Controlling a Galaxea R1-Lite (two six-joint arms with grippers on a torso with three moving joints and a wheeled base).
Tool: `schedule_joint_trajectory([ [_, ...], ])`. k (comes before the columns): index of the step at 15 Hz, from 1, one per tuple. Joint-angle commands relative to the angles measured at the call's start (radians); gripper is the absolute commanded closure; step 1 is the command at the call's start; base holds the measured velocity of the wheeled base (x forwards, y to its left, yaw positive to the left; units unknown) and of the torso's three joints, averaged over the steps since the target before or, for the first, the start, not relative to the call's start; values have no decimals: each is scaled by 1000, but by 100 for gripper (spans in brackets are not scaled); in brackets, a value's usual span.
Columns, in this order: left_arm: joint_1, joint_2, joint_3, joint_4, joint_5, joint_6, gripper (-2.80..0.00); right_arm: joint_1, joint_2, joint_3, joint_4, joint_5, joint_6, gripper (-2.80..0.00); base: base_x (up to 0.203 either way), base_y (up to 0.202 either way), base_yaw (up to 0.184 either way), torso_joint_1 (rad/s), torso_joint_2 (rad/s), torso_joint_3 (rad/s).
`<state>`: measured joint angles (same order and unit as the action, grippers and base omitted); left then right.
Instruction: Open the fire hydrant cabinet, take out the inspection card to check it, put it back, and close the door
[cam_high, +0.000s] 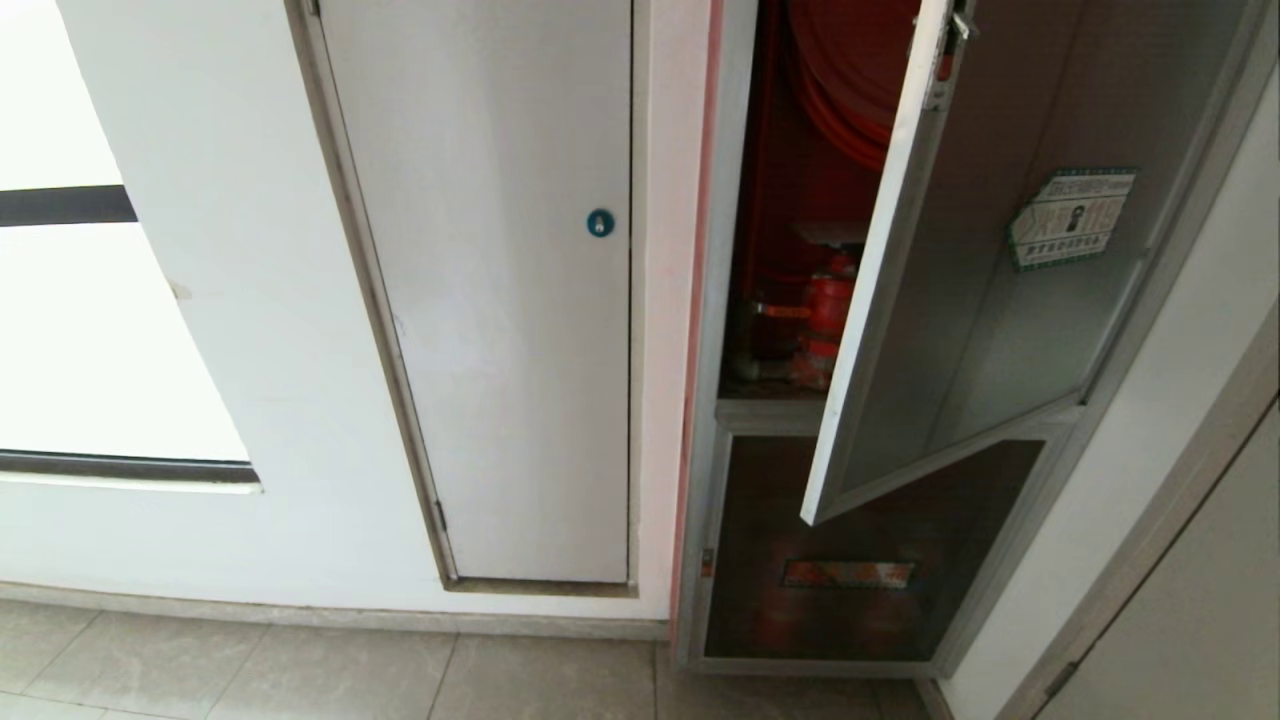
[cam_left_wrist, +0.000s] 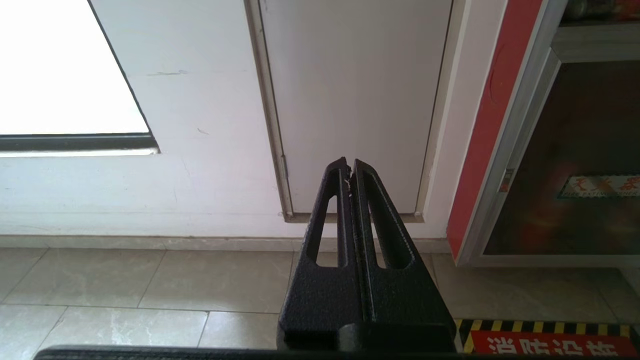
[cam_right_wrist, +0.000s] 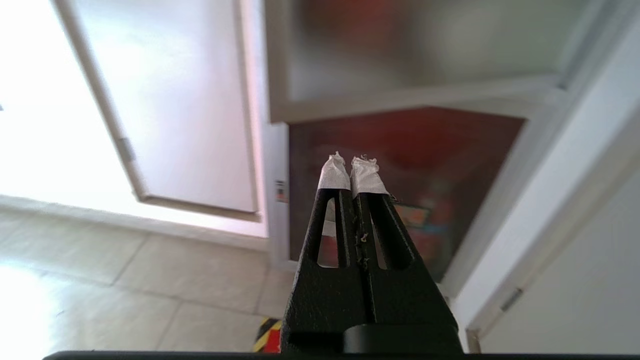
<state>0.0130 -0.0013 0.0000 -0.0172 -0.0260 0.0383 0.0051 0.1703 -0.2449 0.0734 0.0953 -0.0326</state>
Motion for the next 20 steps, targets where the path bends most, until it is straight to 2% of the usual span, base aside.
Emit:
schedule_joint_trajectory([
  [1,1,1,6,-1,0,0,0,1,198,-105,0,53,-1,0,0,0,0,0,0,0],
  [4,1,1,8,0,0,0,0,1,374,-180,-35,153,-2,0,0,0,0,0,0,0],
  [9,1,1,8,-1,0,0,0,8,604,-226,-150,321,-1,0,0,0,0,0,0,0],
  [12,1,1,6,-1,0,0,0,26,755,-269,-183,349,2,0,0,0,0,0,0,0],
  [15,1,1,7,0,0,0,0,80,888,-286,-273,352,2,0,0,0,0,0,0,0],
  [20,1,1,7,-1,0,0,0,241,1111,-344,-401,344,7,0,0,0,0,0,0,0],
])
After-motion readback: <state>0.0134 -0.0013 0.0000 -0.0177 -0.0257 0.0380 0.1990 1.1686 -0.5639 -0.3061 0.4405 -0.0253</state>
